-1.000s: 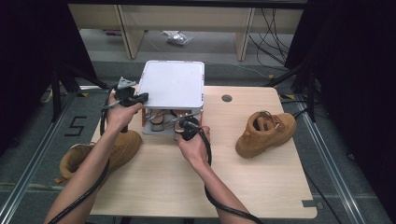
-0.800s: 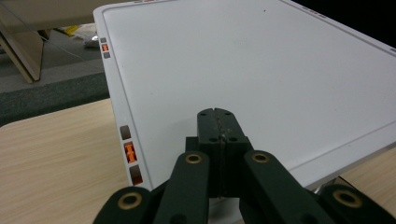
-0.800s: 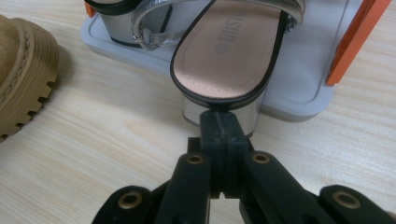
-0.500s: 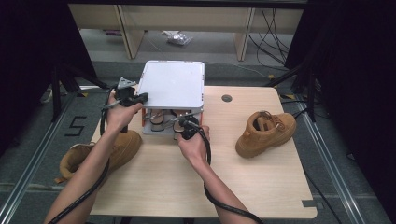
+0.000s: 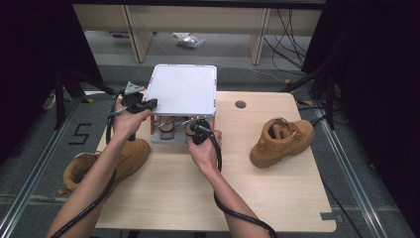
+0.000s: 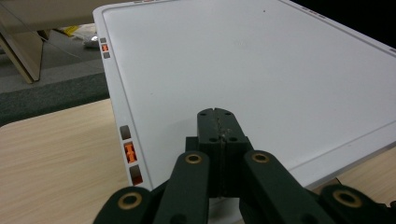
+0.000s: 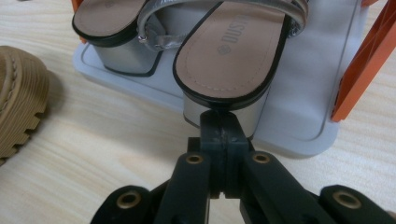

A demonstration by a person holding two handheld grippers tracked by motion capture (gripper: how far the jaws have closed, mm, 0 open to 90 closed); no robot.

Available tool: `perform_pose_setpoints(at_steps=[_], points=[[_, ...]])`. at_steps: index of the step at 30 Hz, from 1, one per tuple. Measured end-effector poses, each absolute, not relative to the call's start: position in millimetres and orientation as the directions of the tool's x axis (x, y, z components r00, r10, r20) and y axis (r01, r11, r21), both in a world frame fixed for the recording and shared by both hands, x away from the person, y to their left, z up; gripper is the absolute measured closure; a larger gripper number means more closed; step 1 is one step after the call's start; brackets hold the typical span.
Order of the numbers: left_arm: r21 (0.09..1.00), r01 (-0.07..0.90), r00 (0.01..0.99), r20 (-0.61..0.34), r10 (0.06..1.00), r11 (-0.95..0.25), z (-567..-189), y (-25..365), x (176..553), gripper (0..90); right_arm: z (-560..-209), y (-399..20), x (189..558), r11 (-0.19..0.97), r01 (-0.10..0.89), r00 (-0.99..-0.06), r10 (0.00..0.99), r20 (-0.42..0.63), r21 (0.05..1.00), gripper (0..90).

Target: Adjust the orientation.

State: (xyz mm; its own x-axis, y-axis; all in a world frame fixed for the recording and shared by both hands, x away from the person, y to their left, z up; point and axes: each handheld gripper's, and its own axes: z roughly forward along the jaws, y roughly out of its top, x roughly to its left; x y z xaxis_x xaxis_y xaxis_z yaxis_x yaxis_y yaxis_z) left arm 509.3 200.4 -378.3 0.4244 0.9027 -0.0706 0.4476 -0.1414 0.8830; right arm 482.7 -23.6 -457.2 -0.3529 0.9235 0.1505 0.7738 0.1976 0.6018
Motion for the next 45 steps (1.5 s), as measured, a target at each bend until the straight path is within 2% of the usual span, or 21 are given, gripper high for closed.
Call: perform_pose_setpoints(at_steps=[20, 23, 27, 30, 32, 33, 34, 37, 45], points=[[0.884, 0.445, 0.43, -0.075, 0.9, -0.139, -378.3, 198.0, 509.8, 90.0, -460.1, -18.8, 487.2, 0.199, 0.76, -0.353, 0.926, 0.136, 0.619, 90.0], [0.885, 0.446, 0.432, -0.082, 0.898, -0.134, -378.5, 198.5, 510.1, 90.0, -462.0, -19.8, 486.8, 0.224, 0.742, -0.375, 0.92, 0.115, 0.632, 88.8], [0.885, 0.445, 0.432, -0.079, 0.898, -0.136, -378.5, 198.5, 510.0, 90.0, -466.6, -21.0, 487.5, 0.216, 0.757, -0.374, 0.917, 0.137, 0.617, 87.5], [0.885, 0.446, 0.432, -0.08, 0.898, -0.135, -378.4, 198.6, 510.1, 90.0, -466.6, -22.0, 486.9, 0.211, 0.752, -0.379, 0.914, 0.147, 0.625, 83.7], [0.885, 0.445, 0.432, -0.08, 0.898, -0.136, -378.4, 198.7, 510.1, 90.0, -464.3, -25.4, 485.6, 0.197, 0.756, -0.378, 0.91, 0.17, 0.625, 74.1], [0.885, 0.445, 0.432, -0.08, 0.898, -0.136, -378.4, 198.7, 510.1, 90.0, -464.3, -25.4, 485.6, 0.197, 0.756, -0.378, 0.91, 0.17, 0.625, 74.1], [0.885, 0.445, 0.433, -0.08, 0.898, -0.136, -378.4, 198.5, 510.2, 90.0, -461.3, -25.8, 481.5, 0.18, 0.756, -0.351, 0.923, 0.159, 0.629, 62.8], [0.884, 0.445, 0.433, -0.071, 0.899, -0.144, -378.0, 197.9, 510.0, 90.0, -462.3, -26.2, 481.5, 0.173, 0.742, -0.345, 0.927, 0.147, 0.648, 51.6], [0.883, 0.448, 0.436, -0.078, 0.897, -0.141, -377.9, 198.9, 510.5, 90.0, -465.9, -15.7, 488.8, 0.176, 0.74, -0.328, 0.937, 0.12, 0.649, 48.1]])
